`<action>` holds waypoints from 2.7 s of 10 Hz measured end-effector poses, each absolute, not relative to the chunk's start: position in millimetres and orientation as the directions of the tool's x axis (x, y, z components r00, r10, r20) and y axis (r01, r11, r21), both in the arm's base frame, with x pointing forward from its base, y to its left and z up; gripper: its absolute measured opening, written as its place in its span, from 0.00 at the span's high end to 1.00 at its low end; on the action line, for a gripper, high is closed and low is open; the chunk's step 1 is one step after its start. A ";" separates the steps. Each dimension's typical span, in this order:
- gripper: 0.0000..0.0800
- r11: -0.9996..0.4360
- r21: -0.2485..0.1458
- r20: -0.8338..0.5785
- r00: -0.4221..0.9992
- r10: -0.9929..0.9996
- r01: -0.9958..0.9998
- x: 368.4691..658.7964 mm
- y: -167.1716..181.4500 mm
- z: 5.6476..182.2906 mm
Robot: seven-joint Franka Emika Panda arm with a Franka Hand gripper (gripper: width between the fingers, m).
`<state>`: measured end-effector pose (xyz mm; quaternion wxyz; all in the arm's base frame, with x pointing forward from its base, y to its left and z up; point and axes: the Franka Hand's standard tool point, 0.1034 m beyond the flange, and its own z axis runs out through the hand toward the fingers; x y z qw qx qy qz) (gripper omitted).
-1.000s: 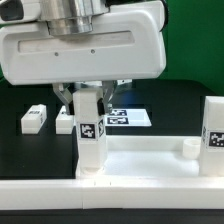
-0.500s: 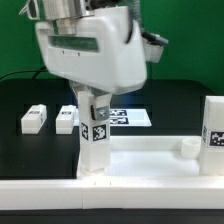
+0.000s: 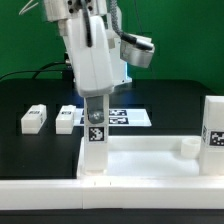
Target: Assemble desk
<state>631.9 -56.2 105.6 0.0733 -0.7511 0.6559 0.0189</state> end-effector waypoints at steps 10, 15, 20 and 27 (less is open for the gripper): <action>0.19 -0.983 -0.086 -0.041 0.986 -0.162 -0.165 631.0 -60.0 109.0; 0.64 -0.938 -0.077 -0.056 0.941 -0.333 -0.337 630.9 -59.4 108.5; 0.64 -0.621 -0.054 -0.080 0.623 -0.778 -0.782 634.6 -55.5 110.5; 0.64 -0.201 -0.048 -0.128 0.206 -0.970 -0.978 631.5 -54.0 106.4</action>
Offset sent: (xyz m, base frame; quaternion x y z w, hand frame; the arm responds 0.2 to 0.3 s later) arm 0.0000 0.0000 0.0000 0.0000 0.0000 -0.1938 0.9810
